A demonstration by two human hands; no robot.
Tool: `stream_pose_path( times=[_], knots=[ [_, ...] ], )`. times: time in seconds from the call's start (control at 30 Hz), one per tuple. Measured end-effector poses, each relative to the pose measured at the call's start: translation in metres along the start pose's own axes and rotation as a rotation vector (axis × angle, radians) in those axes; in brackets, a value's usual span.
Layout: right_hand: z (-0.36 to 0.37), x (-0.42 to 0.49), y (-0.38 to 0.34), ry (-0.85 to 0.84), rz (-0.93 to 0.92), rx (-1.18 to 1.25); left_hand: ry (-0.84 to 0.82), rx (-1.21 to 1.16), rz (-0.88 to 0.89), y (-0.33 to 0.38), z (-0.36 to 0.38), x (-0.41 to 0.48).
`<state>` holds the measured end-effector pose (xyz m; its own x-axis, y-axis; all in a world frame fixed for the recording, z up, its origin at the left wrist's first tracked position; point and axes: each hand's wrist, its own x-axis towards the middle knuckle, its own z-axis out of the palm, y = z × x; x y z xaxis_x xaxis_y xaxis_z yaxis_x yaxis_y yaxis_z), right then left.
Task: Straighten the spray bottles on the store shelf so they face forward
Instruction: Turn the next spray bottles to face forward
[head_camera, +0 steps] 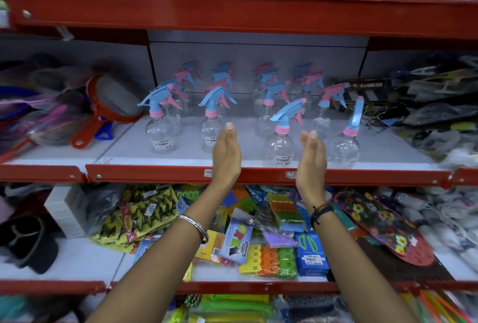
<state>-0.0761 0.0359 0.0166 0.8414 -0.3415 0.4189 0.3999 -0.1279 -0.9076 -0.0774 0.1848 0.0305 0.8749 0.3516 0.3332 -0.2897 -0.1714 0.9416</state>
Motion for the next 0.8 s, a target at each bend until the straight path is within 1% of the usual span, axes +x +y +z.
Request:
stream_pose_path(
  times=[0.07, 0.13, 0.17, 0.2, 0.27, 0.37, 0.47, 0.6, 0.8],
  knots=[
    [0.009, -0.01, -0.007, 0.016, -0.117, 0.104, 0.137, -0.019, 0.06, -0.001, -0.016, 0.009],
    [0.026, -0.02, -0.015, -0.058, -0.243, 0.161, 0.195, -0.02, 0.076, -0.002, -0.031, 0.023],
    [0.037, -0.023, -0.017, -0.116, -0.263, 0.172, 0.204, -0.02, 0.068, -0.004, -0.037, 0.031],
    [0.048, -0.024, -0.019, -0.176, -0.245, 0.173, 0.202, -0.017, 0.052, -0.007, -0.042, 0.04],
    [0.075, -0.021, -0.019, -0.275, -0.121, 0.139, 0.175, 0.021, 0.014, -0.015, -0.052, 0.057],
    [0.111, -0.007, -0.018, -0.397, 0.114, 0.008, 0.019, 0.054, -0.047, -0.023, -0.062, 0.072],
    [0.14, 0.003, -0.021, -0.483, 0.227, -0.142, -0.1, 0.109, -0.126, -0.028, -0.071, 0.084],
    [0.155, 0.009, -0.026, -0.482, 0.273, -0.154, -0.218, 0.133, -0.146, -0.027, -0.075, 0.084],
    [0.155, 0.0, -0.03, -0.375, 0.283, -0.154, -0.281, 0.107, -0.157, -0.026, -0.093, 0.072]
  ],
)
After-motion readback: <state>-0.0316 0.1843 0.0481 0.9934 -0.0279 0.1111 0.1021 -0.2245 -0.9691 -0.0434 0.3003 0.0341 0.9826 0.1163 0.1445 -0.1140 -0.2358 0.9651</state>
